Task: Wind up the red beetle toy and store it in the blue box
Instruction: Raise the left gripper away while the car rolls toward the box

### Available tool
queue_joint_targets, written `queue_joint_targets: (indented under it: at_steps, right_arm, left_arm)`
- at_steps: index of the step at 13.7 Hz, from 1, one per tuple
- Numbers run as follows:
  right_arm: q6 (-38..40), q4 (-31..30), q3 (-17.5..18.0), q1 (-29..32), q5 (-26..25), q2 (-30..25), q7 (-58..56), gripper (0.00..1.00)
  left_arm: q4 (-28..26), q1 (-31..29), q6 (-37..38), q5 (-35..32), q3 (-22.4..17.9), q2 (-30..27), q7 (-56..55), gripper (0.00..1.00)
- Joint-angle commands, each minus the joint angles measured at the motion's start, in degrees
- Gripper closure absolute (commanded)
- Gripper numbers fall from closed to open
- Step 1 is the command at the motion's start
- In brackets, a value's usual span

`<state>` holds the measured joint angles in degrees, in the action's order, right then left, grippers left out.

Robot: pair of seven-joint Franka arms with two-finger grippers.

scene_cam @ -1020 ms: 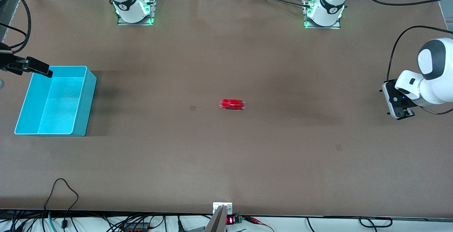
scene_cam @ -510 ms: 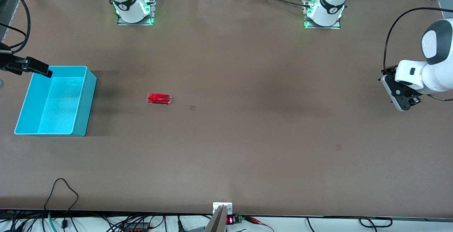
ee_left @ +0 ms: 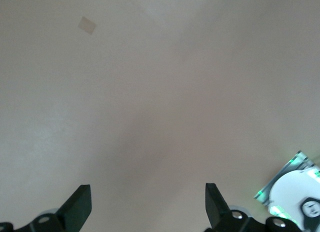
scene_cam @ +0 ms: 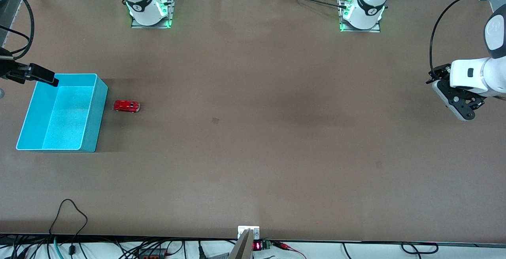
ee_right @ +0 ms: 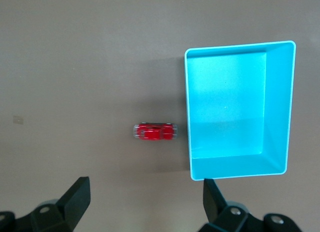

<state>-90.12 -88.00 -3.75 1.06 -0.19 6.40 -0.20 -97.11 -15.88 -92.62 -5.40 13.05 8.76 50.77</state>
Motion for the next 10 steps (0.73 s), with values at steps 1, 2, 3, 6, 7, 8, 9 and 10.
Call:
queue_joint_targets:
  at_steps: [1,2,3,6,7,8,9,10]
  right_arm:
    - [0.3,0.2,0.3,-0.1,1.2,-0.3,0.6,0.0]
    - [0.3,0.2,0.4,-0.3,1.2,-0.3,0.6,0.0]
    - [0.3,0.2,0.6,-0.4,1.2,-0.3,0.7,0.0]
    - [0.2,0.0,0.6,-1.5,1.2,0.4,0.7,0.0]
    - [0.3,0.1,0.6,-2.7,1.0,0.9,-0.1,0.0]
    - [0.3,0.2,0.6,-4.9,-0.2,1.3,0.3,0.0]
    - [0.4,-0.2,0.5,-5.8,-0.7,1.3,0.5,0.0]
    - [0.5,-0.2,0.5,-5.8,-0.7,1.5,0.3,0.0]
  left_arm:
    - [4.5,0.0,4.1,-0.7,2.3,0.2,-9.5,0.0]
    - [5.7,0.0,4.6,-0.7,3.1,0.3,-12.6,0.0]
    - [6.5,0.0,5.5,-0.3,3.9,0.3,-15.7,0.0]
    - [9.6,0.2,6.3,-0.7,5.8,0.6,-20.6,0.0]
    - [9.8,0.2,6.3,-0.5,5.8,0.6,-21.0,0.0]
    - [10.4,0.1,6.3,0.0,5.6,0.5,-22.4,0.0]
    - [11.9,0.1,6.3,0.2,5.6,0.6,-26.8,0.0]
    - [12.7,0.2,6.3,0.2,5.2,0.9,-31.8,0.0]
